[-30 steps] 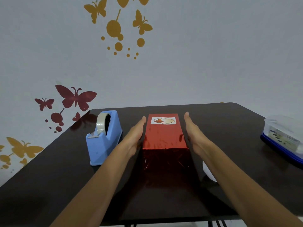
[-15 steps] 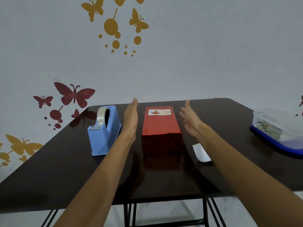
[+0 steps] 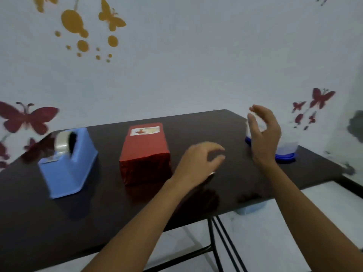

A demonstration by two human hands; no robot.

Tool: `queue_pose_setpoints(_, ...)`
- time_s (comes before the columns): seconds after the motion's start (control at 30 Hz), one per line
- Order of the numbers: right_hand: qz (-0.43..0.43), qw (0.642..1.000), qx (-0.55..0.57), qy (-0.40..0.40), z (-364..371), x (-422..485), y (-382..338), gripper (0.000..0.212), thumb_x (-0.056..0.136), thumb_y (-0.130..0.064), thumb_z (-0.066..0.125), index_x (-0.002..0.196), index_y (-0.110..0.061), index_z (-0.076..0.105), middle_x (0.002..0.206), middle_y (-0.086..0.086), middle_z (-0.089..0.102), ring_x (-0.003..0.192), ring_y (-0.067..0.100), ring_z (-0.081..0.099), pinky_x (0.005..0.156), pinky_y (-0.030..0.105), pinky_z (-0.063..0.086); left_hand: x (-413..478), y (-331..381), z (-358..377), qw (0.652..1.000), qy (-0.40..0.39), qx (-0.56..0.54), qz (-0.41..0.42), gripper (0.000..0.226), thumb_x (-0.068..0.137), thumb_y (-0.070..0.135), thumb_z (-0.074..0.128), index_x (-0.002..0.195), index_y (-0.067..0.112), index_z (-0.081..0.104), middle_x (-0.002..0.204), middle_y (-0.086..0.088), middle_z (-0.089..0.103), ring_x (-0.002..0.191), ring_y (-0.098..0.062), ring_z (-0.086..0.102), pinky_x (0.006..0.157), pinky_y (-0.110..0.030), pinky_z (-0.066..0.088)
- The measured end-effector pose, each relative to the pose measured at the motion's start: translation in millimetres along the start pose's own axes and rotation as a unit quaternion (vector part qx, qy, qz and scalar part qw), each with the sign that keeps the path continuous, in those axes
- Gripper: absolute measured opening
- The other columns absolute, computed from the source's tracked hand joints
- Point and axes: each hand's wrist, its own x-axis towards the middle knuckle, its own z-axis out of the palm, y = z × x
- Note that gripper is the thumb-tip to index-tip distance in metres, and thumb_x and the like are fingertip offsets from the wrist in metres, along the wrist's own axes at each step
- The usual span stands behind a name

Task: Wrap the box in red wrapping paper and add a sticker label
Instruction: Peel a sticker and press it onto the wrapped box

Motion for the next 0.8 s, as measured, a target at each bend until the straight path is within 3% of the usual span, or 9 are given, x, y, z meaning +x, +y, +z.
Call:
queue_pose_setpoints(0.07,0.008,0.991,-0.132,0.031,-38,13,15,0.07,0.085,-0.043,0.064,0.141,-0.011,0.037,0.144,0.005,0.042,0.133,0.013,0.036,0.11,0.023,0.027,34,6,19,0.995,-0.021,-0.056,-0.075,0.025,0.086,0.023,0.066,0.11,0.016,0.07,0.113,0.002,0.069,0.108,-0.011,0.061,0.098,-0.024,0.043)
queue_pose_setpoints(0.13,0.095,0.968,-0.231,0.027,-73,24,36,0.114,0.066,-0.062,0.068,0.15,-0.01,0.011,0.156,0.009,0.019,0.143,0.023,0.019,0.117,0.04,0.018,68,6,45,0.983,-0.073,-0.079,-0.147,0.035,0.089,0.021,0.062,0.123,0.013,0.062,0.124,-0.001,0.063,0.115,-0.014,0.057,0.1,-0.025,0.041)
queue_pose_setpoints(0.2,0.183,0.96,-0.207,-0.031,-94,30,56,0.139,0.05,-0.063,0.075,0.15,-0.014,-0.008,0.158,0.011,0.009,0.144,0.028,0.015,0.117,0.047,0.018,101,3,78,0.97,-0.114,-0.087,-0.198,0.044,0.094,0.023,0.054,0.137,0.011,0.049,0.139,-0.004,0.051,0.127,-0.018,0.048,0.106,-0.029,0.036)
queue_pose_setpoints(0.27,0.214,0.958,-0.171,-0.088,-96,31,69,0.155,0.033,-0.07,0.078,0.147,-0.023,-0.016,0.156,0.012,0.017,0.141,0.032,0.024,0.113,0.05,0.025,122,-4,103,0.961,-0.135,-0.079,-0.229,0.052,0.1,0.027,0.042,0.147,0.012,0.031,0.152,-0.005,0.033,0.139,-0.022,0.033,0.113,-0.034,0.027)
queue_pose_setpoints(0.37,0.226,0.949,-0.194,-0.105,-91,45,85,0.146,0.04,-0.066,0.081,0.149,-0.02,-0.006,0.149,0.013,0.034,0.133,0.033,0.038,0.106,0.047,0.037,148,-11,131,0.954,-0.144,-0.047,-0.258,0.054,0.103,0.032,0.028,0.152,0.014,0.012,0.159,-0.005,0.014,0.146,-0.022,0.013,0.118,-0.038,0.015)
queue_pose_setpoints(0.43,0.229,0.943,-0.225,-0.088,-90,57,95,0.116,0.05,-0.057,0.083,0.142,-0.011,0.029,0.138,0.01,0.05,0.122,0.028,0.05,0.094,0.038,0.046,161,-19,145,0.949,-0.135,-0.085,-0.271,0.053,0.104,0.031,0.025,0.152,0.016,0.009,0.16,-0.005,0.01,0.147,-0.02,0.008,0.119,-0.039,0.011)
queue_pose_setpoints(0.5,0.235,0.95,-0.201,-0.045,-98,68,105,0.093,0.053,-0.055,0.083,0.129,-0.012,0.05,0.127,0.004,0.06,0.113,0.022,0.056,0.083,0.03,0.049,177,-26,157,0.947,-0.13,-0.103,-0.274,0.053,0.104,0.033,0.024,0.152,0.018,0.01,0.16,-0.004,0.008,0.147,-0.02,0.007,0.119,-0.04,0.009)
queue_pose_setpoints(0.67,0.229,0.962,-0.134,0.057,-131,84,108,0.087,0.058,-0.043,0.085,0.13,-0.012,0.047,0.129,0.005,0.055,0.116,0.022,0.052,0.085,0.028,0.045,205,-38,174,0.932,-0.236,-0.026,-0.272,0.084,0.089,0.07,0.03,0.152,0.019,0.007,0.16,-0.002,0.007,0.147,-0.024,0.006,0.118,-0.05,0.007)
queue_pose_setpoints(0.8,0.211,0.964,-0.143,0.069,-138,83,108,0.089,0.06,-0.042,0.084,0.133,-0.013,0.043,0.133,0.005,0.052,0.12,0.021,0.049,0.086,0.025,0.04,217,-29,185,0.916,-0.288,0.092,-0.264,0.107,0.065,0.078,0.061,0.143,0.011,0.03,0.15,-0.011,0.033,0.134,-0.031,0.036,0.11,-0.055,0.028)
